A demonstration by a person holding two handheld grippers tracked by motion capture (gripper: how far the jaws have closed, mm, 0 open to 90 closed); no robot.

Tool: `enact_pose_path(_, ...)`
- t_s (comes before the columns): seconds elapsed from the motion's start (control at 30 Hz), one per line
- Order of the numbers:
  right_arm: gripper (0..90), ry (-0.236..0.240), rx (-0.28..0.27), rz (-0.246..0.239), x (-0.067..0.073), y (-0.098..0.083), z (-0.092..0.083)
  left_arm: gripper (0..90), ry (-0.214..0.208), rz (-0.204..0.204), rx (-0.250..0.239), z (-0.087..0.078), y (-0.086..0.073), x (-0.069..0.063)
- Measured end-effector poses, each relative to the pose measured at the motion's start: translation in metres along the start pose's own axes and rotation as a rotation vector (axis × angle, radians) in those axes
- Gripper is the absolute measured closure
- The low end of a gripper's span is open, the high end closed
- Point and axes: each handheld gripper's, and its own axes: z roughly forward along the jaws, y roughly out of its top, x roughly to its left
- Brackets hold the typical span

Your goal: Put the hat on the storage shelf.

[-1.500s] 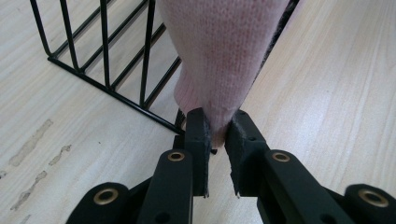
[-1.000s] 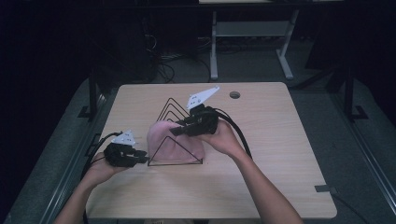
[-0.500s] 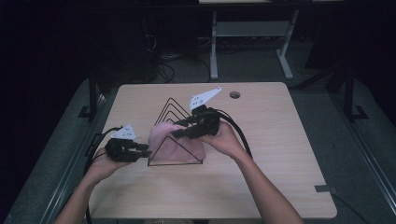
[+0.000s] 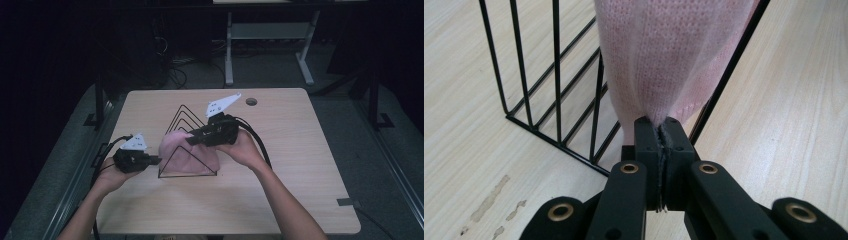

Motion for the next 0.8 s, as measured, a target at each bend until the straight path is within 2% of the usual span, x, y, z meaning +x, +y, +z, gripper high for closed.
enact_pose_path(0.4,74.7,0.015,-0.005,-0.042,0.003,0.012,0.004,88.0,0.007,0.021,-0.013,-0.019,-0.006,-0.007)
enact_pose_path(0.57,72.0,0.012,0.006,-0.032,0.002,0.012,0.008,88.0,0.007,0.025,0.005,-0.016,-0.011,-0.007)
enact_pose_path(0.7,66.5,0.006,0.011,-0.026,0.0,0.01,0.009,88.0,0.01,0.0,0.005,-0.013,-0.013,-0.005)
enact_pose_path(0.8,64.1,0.01,0.014,-0.017,-0.001,0.008,0.008,88.0,0.015,-0.001,0.009,-0.011,-0.012,-0.003)
